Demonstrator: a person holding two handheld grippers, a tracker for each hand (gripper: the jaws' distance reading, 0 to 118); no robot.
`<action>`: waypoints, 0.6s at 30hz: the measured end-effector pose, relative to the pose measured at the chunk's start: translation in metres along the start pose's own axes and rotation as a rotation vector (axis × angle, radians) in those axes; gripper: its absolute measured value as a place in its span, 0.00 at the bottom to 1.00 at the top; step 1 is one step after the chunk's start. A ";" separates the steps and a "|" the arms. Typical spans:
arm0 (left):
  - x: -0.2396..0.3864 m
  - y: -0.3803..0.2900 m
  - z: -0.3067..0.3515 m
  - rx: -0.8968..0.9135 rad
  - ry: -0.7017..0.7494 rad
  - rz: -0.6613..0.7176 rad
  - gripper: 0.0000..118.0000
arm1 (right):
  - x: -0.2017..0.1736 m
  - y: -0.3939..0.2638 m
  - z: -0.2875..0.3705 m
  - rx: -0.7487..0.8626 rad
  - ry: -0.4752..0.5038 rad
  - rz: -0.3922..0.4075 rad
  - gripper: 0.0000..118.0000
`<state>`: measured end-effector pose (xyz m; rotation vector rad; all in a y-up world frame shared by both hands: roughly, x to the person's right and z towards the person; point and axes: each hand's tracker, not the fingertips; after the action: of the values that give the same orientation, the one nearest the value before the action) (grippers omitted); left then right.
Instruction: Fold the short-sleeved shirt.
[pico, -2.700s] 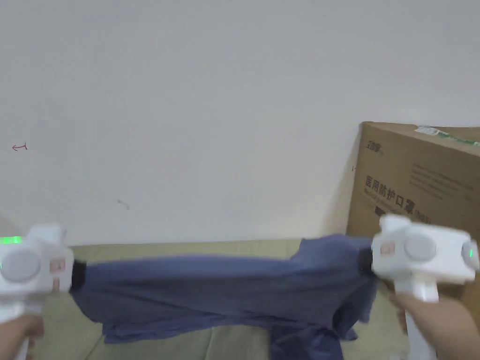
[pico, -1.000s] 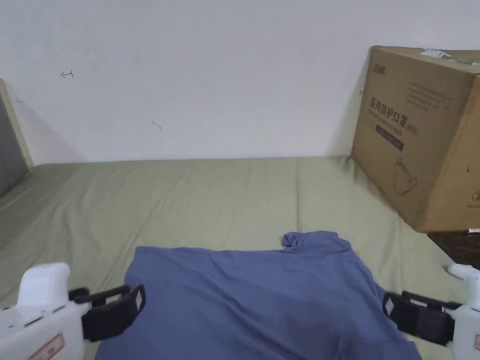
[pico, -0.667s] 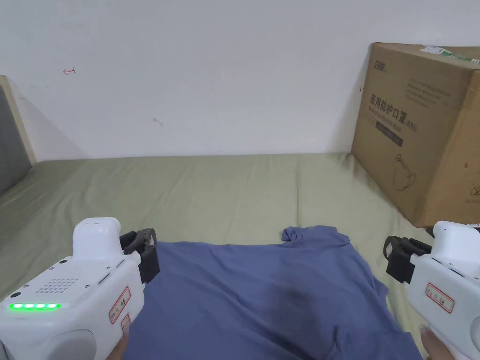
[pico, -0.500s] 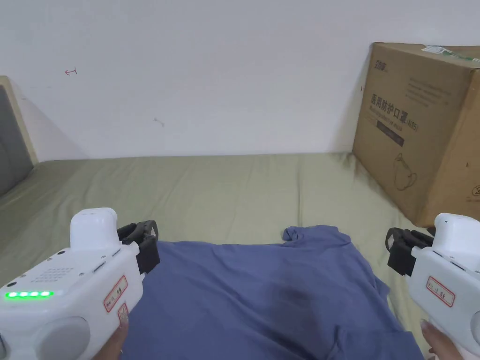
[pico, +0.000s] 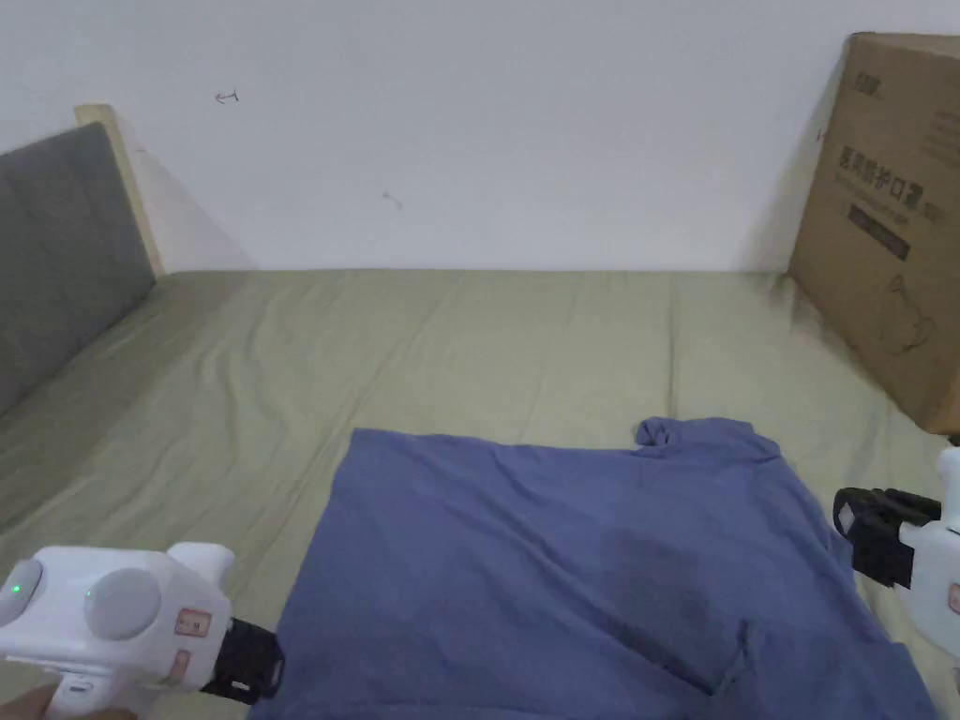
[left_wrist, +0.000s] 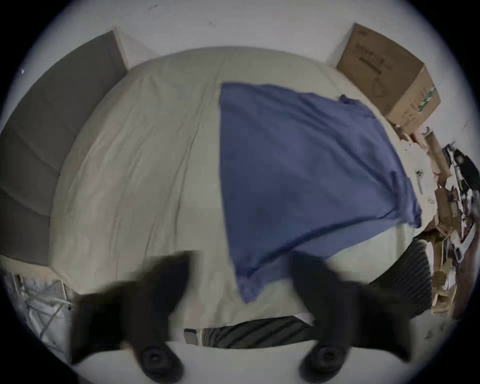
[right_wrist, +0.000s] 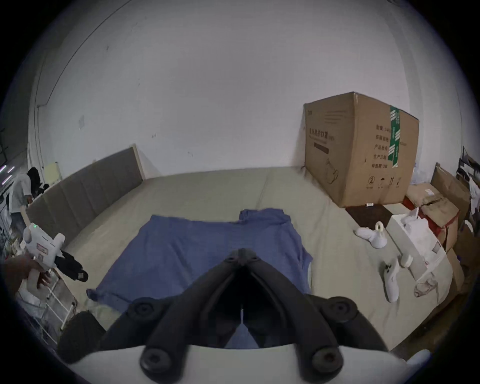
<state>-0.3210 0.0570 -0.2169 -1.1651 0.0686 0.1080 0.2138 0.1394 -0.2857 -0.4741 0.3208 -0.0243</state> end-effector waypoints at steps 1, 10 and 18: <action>-0.002 -0.006 -0.007 -0.010 -0.001 0.007 0.87 | 0.000 -0.003 -0.001 -0.013 0.004 0.000 0.00; 0.012 -0.032 -0.053 -0.016 -0.012 -0.085 0.87 | 0.004 -0.022 -0.011 -0.129 -0.002 -0.051 0.00; 0.036 -0.039 -0.027 0.117 -0.030 -0.116 0.04 | 0.039 -0.037 -0.004 -0.184 -0.052 -0.101 0.00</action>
<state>-0.2803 0.0188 -0.1963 -1.0475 -0.0191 0.0187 0.2517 0.1012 -0.2840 -0.6720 0.2484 -0.0809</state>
